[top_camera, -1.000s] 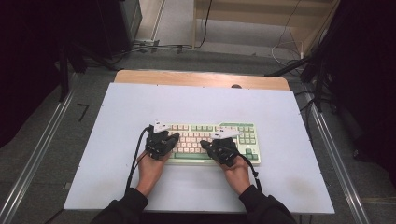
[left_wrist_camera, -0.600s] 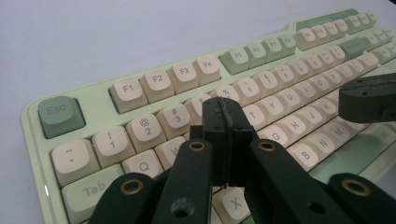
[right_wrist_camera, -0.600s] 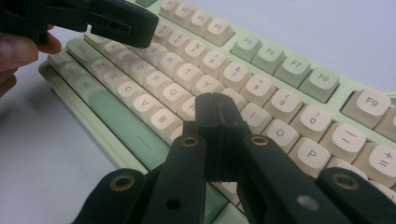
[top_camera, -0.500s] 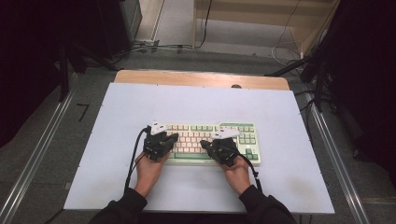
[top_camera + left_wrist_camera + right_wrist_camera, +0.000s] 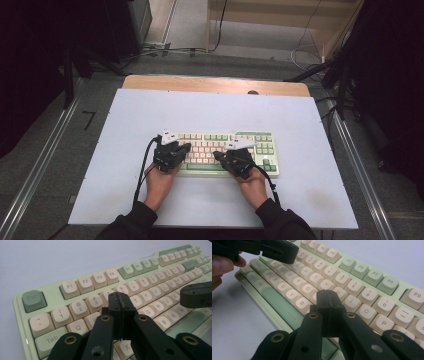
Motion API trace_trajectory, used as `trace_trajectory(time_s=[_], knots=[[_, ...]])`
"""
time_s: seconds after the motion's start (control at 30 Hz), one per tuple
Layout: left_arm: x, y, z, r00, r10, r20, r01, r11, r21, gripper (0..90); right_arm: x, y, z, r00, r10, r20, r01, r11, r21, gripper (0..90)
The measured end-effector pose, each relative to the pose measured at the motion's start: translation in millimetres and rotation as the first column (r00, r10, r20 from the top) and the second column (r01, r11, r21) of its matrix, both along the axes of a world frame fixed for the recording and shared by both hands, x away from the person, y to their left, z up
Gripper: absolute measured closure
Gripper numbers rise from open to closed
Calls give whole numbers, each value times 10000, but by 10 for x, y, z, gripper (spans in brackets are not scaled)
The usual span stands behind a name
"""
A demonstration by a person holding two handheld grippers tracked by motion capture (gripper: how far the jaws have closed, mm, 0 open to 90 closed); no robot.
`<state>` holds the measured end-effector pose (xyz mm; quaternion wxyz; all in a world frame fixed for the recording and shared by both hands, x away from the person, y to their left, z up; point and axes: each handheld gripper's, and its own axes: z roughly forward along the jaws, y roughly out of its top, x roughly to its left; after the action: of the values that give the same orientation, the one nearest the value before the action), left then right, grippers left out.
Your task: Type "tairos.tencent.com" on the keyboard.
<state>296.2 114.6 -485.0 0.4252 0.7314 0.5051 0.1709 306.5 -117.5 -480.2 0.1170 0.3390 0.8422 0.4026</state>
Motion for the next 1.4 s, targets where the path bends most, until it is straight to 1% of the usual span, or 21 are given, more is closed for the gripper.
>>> trace_trajectory(time_s=[0.57, 0.8, 0.93, 1.13, 1.4], knots=[[0, 2, 3, 10000, -3, 9, 3, 10000, -61, 900, -10, 78, -49, 9997, 212, -97, -213, 9997, -110, 873], [-6, 4, 11, 10000, 22, 86, -21, 10000, -82, 900, -13, 96, -57, 9995, 281, -137, -283, 9995, -125, 873], [-11, 6, 18, 9999, 19, 114, -18, 9999, -136, 900, -16, 106, -61, 9995, 293, -148, -295, 9995, -138, 873], [-16, 0, 20, 9999, -42, 95, 43, 9999, -128, 900, -16, 109, -66, 9995, 290, -159, -292, 9994, -174, 873], [-15, 6, 22, 9999, -3, 110, 4, 9999, -135, 900, -12, 115, -76, 9994, 318, -165, -322, 9992, -224, 873]])
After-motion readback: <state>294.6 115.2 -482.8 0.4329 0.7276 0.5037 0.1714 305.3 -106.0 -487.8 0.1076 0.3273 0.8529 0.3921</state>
